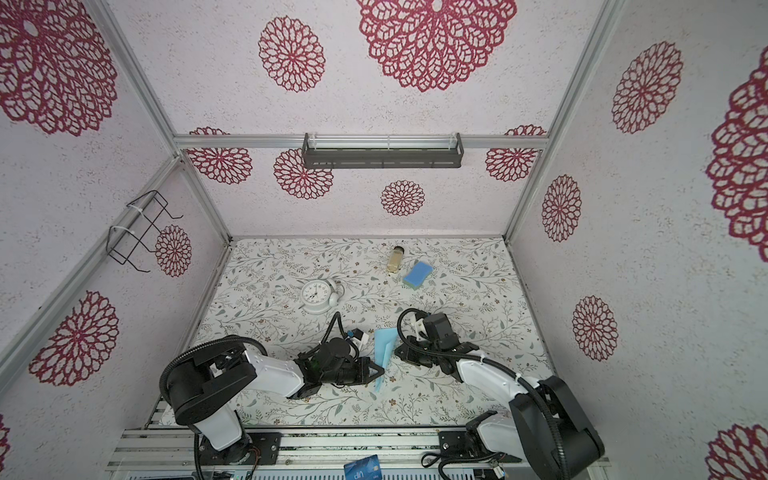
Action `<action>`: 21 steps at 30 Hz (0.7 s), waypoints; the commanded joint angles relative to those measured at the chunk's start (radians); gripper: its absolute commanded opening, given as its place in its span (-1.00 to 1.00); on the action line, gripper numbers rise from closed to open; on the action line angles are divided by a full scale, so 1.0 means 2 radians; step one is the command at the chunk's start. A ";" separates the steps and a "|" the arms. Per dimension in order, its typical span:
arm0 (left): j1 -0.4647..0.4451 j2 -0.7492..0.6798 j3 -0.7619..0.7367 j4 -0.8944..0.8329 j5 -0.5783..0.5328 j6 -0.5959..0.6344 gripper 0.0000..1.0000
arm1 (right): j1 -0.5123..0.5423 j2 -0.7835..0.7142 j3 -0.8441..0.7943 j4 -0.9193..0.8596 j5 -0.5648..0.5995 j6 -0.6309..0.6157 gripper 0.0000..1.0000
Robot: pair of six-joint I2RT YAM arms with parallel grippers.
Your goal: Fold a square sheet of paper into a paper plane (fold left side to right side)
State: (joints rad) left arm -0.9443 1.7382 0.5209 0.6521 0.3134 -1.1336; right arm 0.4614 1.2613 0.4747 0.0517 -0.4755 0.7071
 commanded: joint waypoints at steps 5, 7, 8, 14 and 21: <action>0.021 0.016 -0.026 0.072 0.031 -0.027 -1.00 | 0.019 0.045 0.030 0.040 -0.001 -0.008 -1.00; 0.024 0.020 -0.028 0.080 0.038 -0.029 -1.00 | 0.022 0.058 0.035 0.046 0.000 -0.008 -1.00; 0.024 0.022 -0.030 0.083 0.042 -0.030 -1.00 | 0.024 0.064 0.038 0.049 0.000 -0.008 -1.00; 0.029 0.033 -0.033 0.098 0.053 -0.032 -1.00 | 0.032 0.097 0.054 0.062 0.001 -0.007 -1.00; 0.036 0.041 -0.037 0.111 0.065 -0.032 -1.00 | 0.033 0.136 0.060 0.082 0.001 -0.006 -1.00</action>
State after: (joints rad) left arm -0.8860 1.8057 0.4549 0.8268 0.4149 -1.1835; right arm 0.5232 1.5169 0.5728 0.1802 -0.4763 0.7055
